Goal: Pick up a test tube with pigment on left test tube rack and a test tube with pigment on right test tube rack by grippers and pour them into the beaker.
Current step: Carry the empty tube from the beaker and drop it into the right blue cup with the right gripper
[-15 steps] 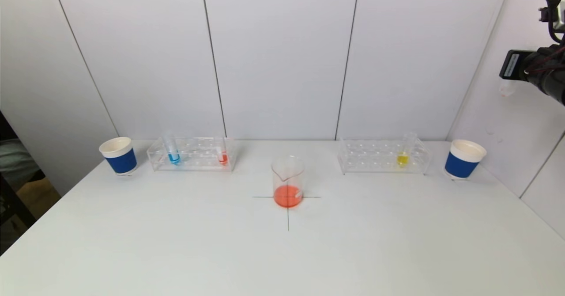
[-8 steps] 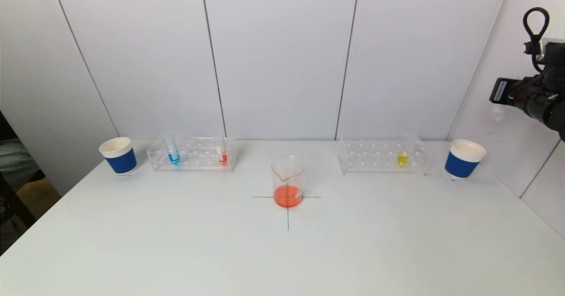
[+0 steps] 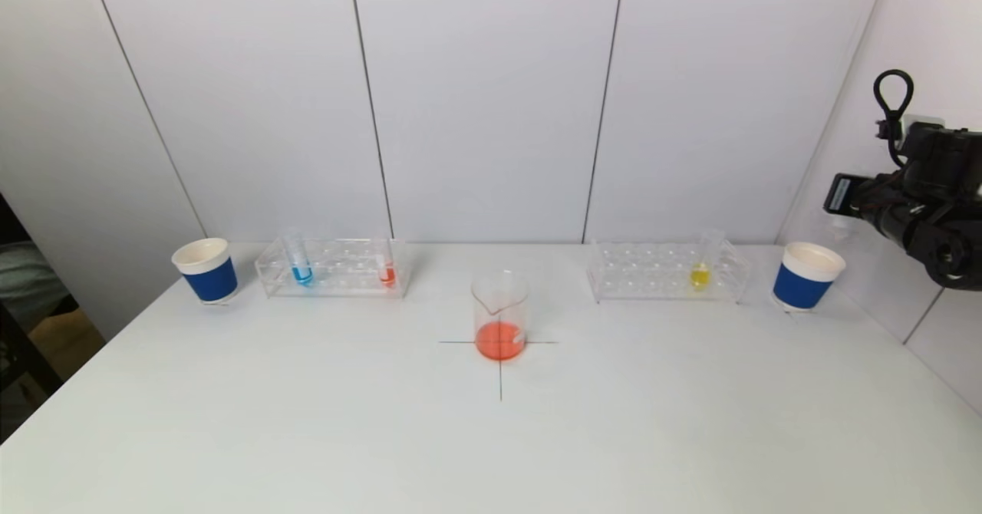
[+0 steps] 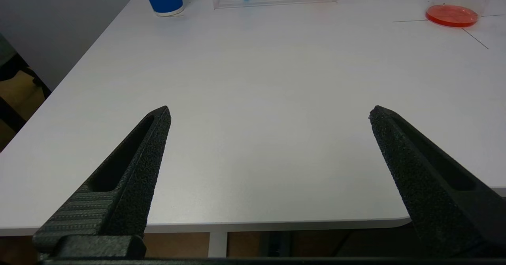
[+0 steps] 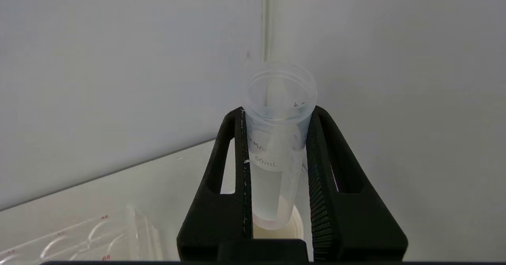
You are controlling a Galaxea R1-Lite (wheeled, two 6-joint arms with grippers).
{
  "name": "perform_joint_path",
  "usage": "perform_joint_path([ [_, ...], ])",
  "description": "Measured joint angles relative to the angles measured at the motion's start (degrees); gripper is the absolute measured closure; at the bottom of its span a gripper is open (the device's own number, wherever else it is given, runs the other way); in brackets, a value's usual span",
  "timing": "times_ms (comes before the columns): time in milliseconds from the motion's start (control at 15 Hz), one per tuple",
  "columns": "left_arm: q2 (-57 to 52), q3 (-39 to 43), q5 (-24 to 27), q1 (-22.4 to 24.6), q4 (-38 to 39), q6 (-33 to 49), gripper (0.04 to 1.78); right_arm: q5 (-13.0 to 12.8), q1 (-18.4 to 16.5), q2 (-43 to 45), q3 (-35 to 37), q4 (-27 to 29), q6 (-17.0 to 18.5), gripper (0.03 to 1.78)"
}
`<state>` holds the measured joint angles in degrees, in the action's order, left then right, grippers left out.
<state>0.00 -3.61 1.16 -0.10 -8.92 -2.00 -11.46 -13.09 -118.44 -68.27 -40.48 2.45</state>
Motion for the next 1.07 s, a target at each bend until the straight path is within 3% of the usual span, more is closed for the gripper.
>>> perform_joint_path([
  [1067,0.0,0.02,0.0,0.0,0.0,0.0,0.06,0.02,-0.1,-5.53,2.36,-4.85,-0.06,1.35],
])
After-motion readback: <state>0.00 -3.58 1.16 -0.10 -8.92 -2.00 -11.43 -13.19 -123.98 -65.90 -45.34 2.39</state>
